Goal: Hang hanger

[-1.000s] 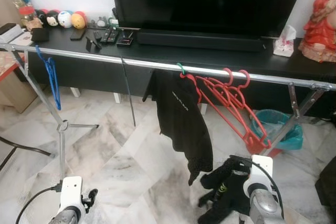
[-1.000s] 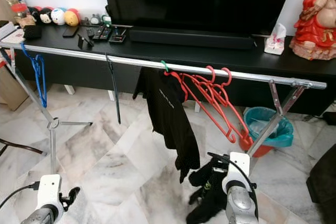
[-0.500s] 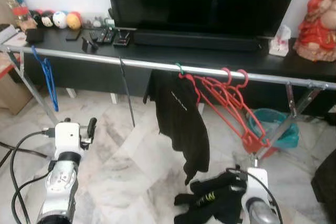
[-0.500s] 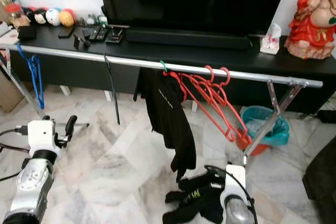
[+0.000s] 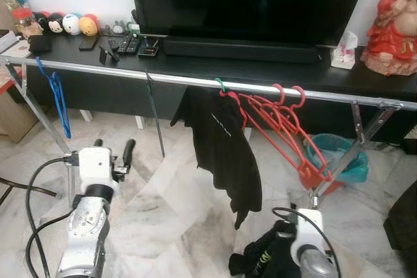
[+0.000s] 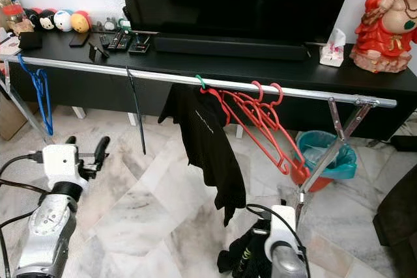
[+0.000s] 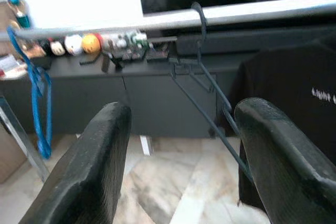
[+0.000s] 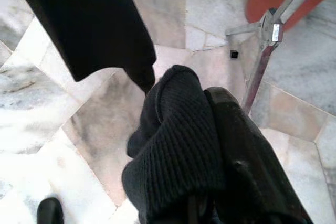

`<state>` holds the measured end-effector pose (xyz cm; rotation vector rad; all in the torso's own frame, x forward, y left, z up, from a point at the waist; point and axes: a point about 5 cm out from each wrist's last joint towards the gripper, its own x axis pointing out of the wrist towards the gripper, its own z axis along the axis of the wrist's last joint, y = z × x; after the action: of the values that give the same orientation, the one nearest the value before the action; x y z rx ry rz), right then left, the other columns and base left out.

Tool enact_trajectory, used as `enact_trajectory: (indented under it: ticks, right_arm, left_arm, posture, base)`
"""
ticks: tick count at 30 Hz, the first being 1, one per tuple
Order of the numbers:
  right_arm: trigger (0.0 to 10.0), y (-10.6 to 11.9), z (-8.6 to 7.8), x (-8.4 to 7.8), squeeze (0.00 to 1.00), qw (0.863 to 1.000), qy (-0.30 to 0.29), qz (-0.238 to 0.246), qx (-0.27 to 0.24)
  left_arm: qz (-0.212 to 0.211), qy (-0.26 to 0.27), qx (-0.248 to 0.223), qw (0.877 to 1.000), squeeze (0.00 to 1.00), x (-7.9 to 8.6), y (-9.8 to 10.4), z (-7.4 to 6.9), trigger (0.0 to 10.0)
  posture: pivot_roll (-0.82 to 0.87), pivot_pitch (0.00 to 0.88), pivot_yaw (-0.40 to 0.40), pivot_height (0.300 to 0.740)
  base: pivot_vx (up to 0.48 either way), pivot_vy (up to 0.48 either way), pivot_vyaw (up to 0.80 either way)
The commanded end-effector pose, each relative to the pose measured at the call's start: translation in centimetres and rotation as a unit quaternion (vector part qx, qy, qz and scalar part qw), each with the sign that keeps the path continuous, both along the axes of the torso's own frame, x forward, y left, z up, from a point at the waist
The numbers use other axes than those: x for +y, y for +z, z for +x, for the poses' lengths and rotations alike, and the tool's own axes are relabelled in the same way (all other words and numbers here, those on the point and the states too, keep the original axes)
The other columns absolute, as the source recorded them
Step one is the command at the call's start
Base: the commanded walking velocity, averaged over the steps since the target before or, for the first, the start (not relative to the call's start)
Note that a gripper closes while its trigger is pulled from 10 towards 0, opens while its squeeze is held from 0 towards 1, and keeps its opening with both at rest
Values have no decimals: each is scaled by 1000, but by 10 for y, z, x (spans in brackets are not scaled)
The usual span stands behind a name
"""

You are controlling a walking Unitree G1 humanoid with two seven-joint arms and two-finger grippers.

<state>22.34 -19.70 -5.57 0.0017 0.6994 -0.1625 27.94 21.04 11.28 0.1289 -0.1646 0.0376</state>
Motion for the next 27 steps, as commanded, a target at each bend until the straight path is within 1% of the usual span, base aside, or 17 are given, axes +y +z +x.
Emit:
enact_trajectory:
  ticks: [1,4,6,12,22,25,27]
  right_arm:
    - [10000,-1,-1,-1,0,1000,-2,-2,6]
    - [10000,-3,-3,4,0,1000,2,0,13]
    - [10000,-4,-3,4,0,1000,2,0,14]
    - [10000,-4,-4,1,0,1000,3,-1,17]
    - [10000,-3,-3,0,0,1000,4,-3,16]
    - [10000,-3,-3,0,0,1000,4,-3,16]
    - [10000,-3,-2,-1,0,1000,4,-3,17]
  left_arm:
    - [-4,-2,-18,1000,0,0,13,3,10000]
    - [-7,-11,-32,999,0,-5,25,5,10000]
    - [-8,-12,-35,999,0,-6,28,5,10000]
    - [-16,-24,-56,998,0,-14,42,6,10000]
    - [-19,-25,-51,998,0,-16,45,5,10000]
    - [-21,-26,-52,998,0,-18,49,4,10000]
    - [-15,-28,-53,998,0,-19,50,4,10000]
  posture:
    - [87,0,-33,740]
    - [84,0,-33,740]
    - [83,0,-33,740]
    - [95,0,-43,740]
    - [93,0,-43,740]
    - [91,0,-43,740]
    - [93,0,-43,740]
  base:
    - [300,0,0]
    - [301,0,0]
    - [302,0,0]
    - [299,0,0]
    - [303,0,0]
    - [304,0,0]
    - [307,0,0]
